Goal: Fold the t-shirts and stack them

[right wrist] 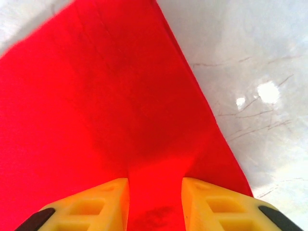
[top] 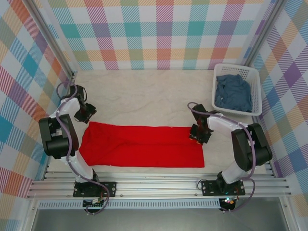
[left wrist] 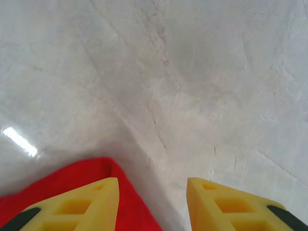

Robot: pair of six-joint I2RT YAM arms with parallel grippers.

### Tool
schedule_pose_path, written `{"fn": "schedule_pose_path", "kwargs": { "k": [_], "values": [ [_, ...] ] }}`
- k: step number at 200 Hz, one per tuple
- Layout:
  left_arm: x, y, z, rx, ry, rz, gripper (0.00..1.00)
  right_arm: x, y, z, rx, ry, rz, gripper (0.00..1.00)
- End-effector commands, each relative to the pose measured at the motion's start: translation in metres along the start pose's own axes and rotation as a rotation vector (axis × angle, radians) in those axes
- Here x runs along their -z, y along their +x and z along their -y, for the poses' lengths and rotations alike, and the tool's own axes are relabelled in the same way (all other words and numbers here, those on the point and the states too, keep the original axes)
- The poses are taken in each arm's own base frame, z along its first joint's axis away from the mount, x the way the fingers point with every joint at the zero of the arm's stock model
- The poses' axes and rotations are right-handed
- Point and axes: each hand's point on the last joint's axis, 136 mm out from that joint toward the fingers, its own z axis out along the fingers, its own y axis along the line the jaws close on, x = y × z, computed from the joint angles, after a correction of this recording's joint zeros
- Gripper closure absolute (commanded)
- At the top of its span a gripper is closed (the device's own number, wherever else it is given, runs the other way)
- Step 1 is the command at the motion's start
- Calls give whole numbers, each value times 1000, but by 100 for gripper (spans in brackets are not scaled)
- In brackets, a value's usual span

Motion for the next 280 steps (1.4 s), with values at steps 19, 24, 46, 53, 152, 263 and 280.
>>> {"fn": "schedule_pose_path", "kwargs": {
  "k": [19, 24, 46, 53, 152, 263, 280],
  "values": [
    [-7, 5, -22, -46, -119, -57, 61, 33, -24, -24, 53, -64, 90, 65],
    [-8, 6, -24, -41, -128, -63, 61, 34, -26, -26, 55, -64, 92, 65],
    [-11, 11, -27, -18, -136, -81, 64, 32, -30, -30, 55, -61, 92, 65],
    [-11, 11, -29, -13, -142, -79, 67, 30, -32, -30, 53, -55, 91, 65],
    [-3, 10, -32, -18, -122, -62, 56, -4, -61, -24, -49, 21, 79, 69],
    [-7, 0, -37, 52, -86, -21, 95, -14, -57, -20, -52, 48, 48, 70],
    [4, -12, -43, 47, -116, 46, 100, -17, -57, -16, -53, 66, 45, 71]
  ]
}}
